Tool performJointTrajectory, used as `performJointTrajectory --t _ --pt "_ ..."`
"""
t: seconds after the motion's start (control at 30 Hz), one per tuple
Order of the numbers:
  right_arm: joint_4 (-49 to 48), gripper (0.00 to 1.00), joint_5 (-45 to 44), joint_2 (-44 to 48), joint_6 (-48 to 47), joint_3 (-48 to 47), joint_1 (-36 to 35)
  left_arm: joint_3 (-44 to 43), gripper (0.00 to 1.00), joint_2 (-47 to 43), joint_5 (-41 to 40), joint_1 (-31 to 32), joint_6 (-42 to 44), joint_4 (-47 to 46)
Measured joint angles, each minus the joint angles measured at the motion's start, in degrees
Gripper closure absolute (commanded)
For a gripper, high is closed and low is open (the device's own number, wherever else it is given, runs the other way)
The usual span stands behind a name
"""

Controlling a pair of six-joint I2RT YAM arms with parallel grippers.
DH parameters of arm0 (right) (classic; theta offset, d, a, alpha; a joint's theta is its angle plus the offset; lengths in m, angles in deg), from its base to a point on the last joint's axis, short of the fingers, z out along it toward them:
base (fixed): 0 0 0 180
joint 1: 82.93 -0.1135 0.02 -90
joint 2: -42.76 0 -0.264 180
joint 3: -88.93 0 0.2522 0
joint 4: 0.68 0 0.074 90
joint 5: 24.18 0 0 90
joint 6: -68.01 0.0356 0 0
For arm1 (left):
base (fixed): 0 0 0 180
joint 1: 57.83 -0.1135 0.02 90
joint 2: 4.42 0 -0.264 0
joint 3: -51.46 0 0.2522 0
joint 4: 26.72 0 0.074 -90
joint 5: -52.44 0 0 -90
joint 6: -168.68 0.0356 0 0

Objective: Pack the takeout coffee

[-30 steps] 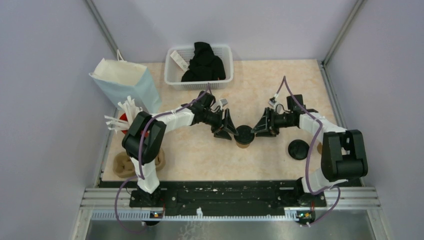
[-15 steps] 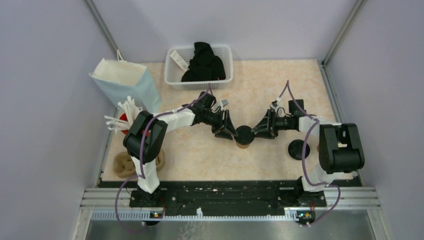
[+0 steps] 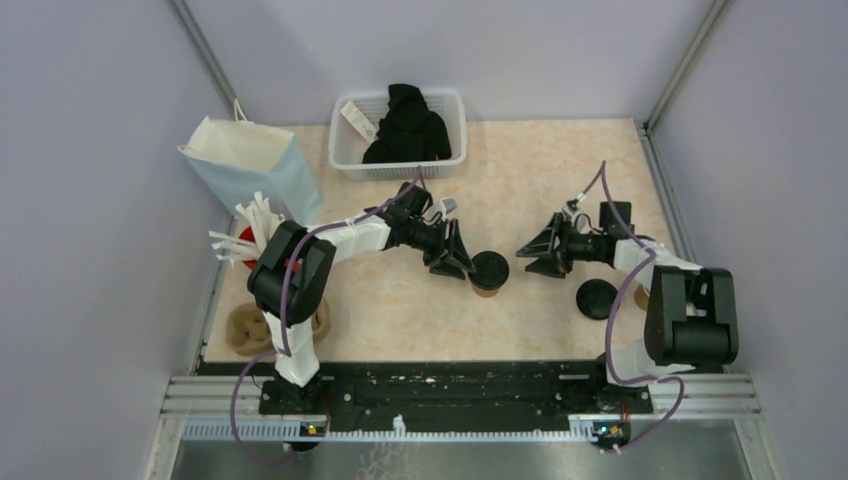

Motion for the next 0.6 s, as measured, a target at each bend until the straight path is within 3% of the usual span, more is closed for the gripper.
performJointTrajectory --t 0.2,0.6 --pt "0.9 0.46 -0.3 1.1 -1.0 1.0 1.7 -0.1 0.5 0.0 0.0 0.0 0.0 0.1" --pt "1.7 0.48 -1.5 -3.1 -1.8 0.9 -2.8 -0.4 0.51 0.0 0.0 0.0 0.0 0.5"
